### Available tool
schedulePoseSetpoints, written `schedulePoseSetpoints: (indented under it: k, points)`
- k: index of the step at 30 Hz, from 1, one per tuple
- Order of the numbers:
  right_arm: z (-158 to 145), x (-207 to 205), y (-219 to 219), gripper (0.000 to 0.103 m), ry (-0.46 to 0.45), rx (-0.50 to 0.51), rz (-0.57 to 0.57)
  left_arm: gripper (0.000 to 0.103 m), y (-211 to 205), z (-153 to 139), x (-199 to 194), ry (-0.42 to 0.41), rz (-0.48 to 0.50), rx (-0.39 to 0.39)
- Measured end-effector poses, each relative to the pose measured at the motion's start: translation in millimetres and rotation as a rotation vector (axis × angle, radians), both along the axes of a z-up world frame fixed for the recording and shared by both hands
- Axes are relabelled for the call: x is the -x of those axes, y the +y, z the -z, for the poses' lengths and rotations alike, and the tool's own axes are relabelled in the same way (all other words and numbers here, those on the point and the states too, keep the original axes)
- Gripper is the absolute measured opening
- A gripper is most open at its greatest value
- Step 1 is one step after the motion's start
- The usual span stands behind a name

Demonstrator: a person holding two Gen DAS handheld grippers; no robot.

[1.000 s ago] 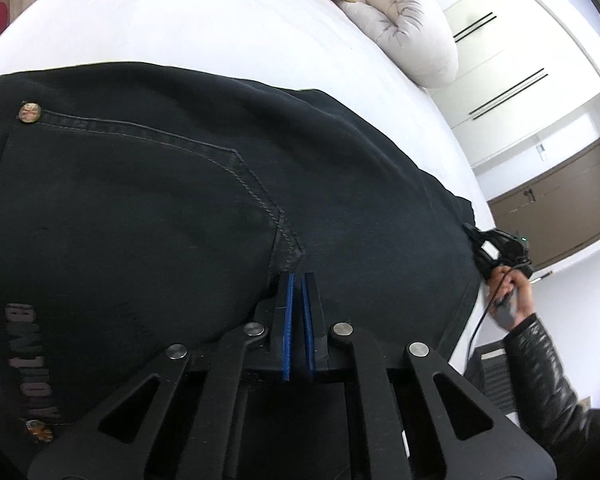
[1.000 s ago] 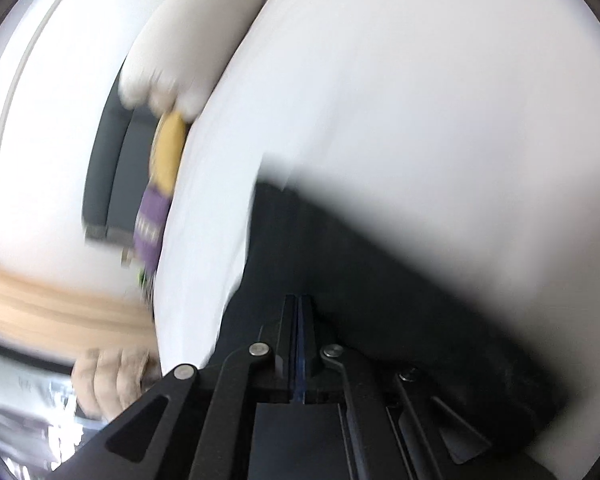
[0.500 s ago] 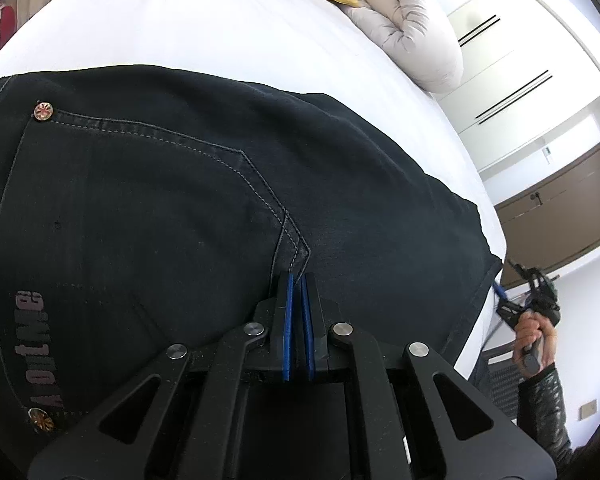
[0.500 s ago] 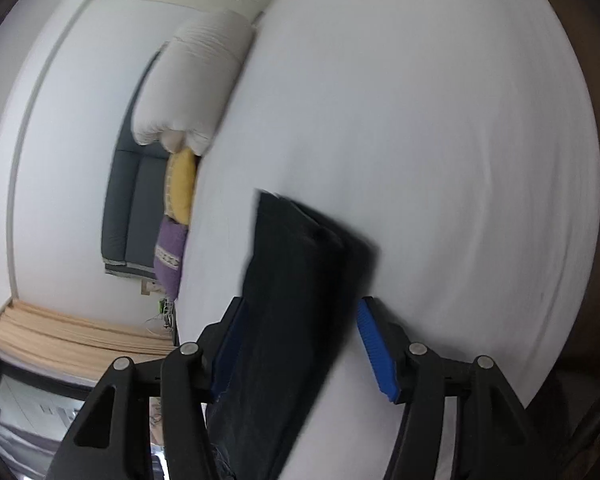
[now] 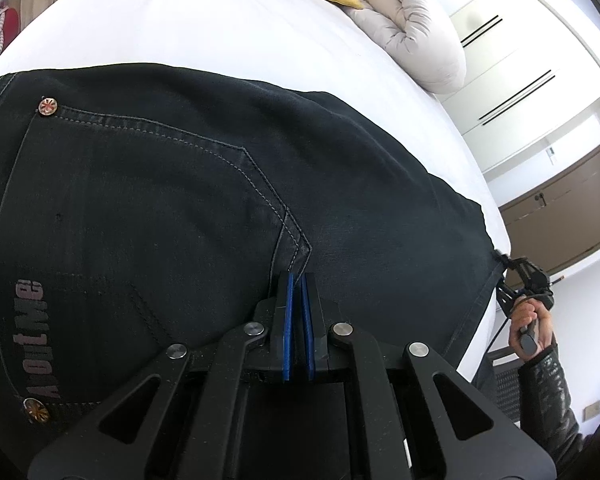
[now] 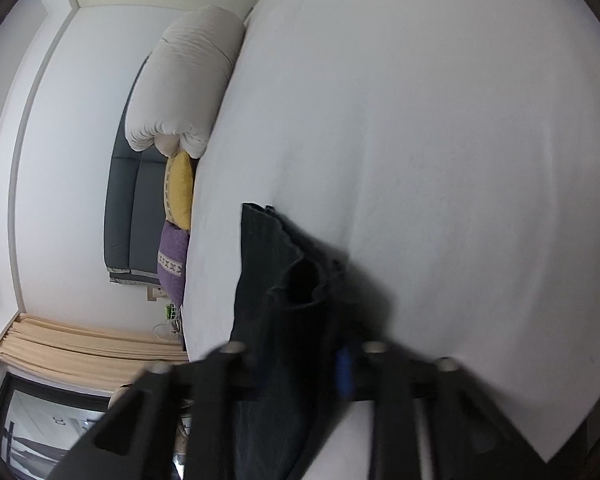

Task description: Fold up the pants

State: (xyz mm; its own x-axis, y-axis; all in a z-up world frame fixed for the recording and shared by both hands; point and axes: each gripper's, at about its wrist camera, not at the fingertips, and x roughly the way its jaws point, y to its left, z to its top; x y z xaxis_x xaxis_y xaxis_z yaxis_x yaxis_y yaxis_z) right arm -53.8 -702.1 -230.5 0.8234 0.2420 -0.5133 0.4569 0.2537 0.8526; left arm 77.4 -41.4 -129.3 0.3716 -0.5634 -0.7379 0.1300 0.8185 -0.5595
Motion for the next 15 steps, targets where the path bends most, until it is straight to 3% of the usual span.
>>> schedulePoseSetpoints:
  k: [2, 9, 11, 15]
  points:
    - [0.7, 1.3, 0.0, 0.011, 0.005, 0.000, 0.001, 0.007, -0.2, 0.5, -0.1, 0.000, 0.000, 0.002]
    - [-45.0, -1.3, 36.0, 0.010, 0.016, 0.228, -0.014, 0.007, 0.0, 2.9, -0.5, -0.003, -0.002, 0.014]
    - [-71.0, -13.1, 67.3, 0.010, 0.004, 0.357, -0.097, 0.007, 0.6, 3.8, -0.7, -0.003, -0.003, 0.020]
    - [-112.0, -41.2, 184.9, 0.010, -0.009, 0.747, -0.429, 0.007, 2.6, 4.8, -0.3, -0.005, -0.009, 0.034]
